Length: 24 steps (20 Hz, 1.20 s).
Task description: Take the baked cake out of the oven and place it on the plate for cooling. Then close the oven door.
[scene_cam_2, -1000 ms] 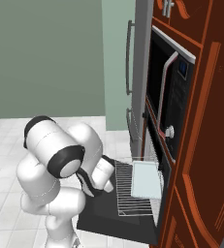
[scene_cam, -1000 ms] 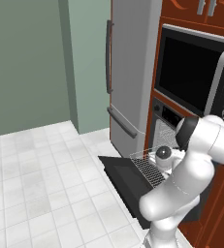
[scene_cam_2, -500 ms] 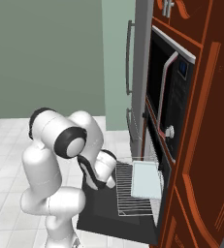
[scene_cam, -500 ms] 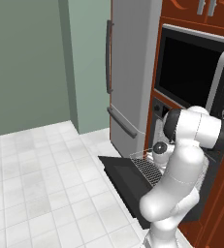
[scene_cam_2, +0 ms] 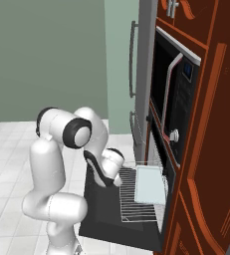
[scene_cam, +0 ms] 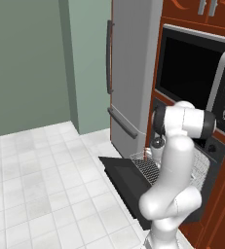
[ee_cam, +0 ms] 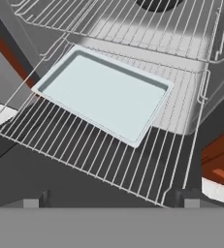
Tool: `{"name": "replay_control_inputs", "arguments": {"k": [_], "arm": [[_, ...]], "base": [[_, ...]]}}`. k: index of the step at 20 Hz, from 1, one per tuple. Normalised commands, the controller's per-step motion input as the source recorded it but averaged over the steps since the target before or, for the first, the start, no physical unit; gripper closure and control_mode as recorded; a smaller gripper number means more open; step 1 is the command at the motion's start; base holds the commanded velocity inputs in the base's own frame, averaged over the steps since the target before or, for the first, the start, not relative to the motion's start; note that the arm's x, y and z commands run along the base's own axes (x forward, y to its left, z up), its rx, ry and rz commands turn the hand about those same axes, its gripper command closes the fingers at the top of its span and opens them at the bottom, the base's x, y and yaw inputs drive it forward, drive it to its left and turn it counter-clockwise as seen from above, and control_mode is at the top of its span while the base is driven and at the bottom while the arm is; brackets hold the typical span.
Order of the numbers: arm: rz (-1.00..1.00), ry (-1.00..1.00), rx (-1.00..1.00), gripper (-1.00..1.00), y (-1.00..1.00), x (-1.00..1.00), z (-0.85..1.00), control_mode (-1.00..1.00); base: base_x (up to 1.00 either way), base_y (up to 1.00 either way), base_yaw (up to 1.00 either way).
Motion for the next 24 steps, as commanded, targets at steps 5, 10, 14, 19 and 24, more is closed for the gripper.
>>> {"name": "replay_control_inputs", "arguments": {"k": [5,10,14,19,24], "arm": [[-0.01,-0.15,0.03,-1.00,0.09,0.00,-0.37,-1.00],[-0.02,-0.12,0.00,-1.00,0.15,-0.18,-0.29,-1.00],[-0.05,-0.13,0.00,-1.00,0.27,-0.19,-0.41,-1.00],[-0.07,-0.09,0.00,-1.00,0.32,-0.14,-0.34,-1.00],[-0.10,-0.08,0.00,-1.00,0.13,-0.19,-0.40,-1.00]], "base": [[0.00,0.00,0.00],[0.00,0.00,0.00],[0.00,0.00,0.00],[0.00,0.00,0.00],[0.00,0.00,0.00]]}}
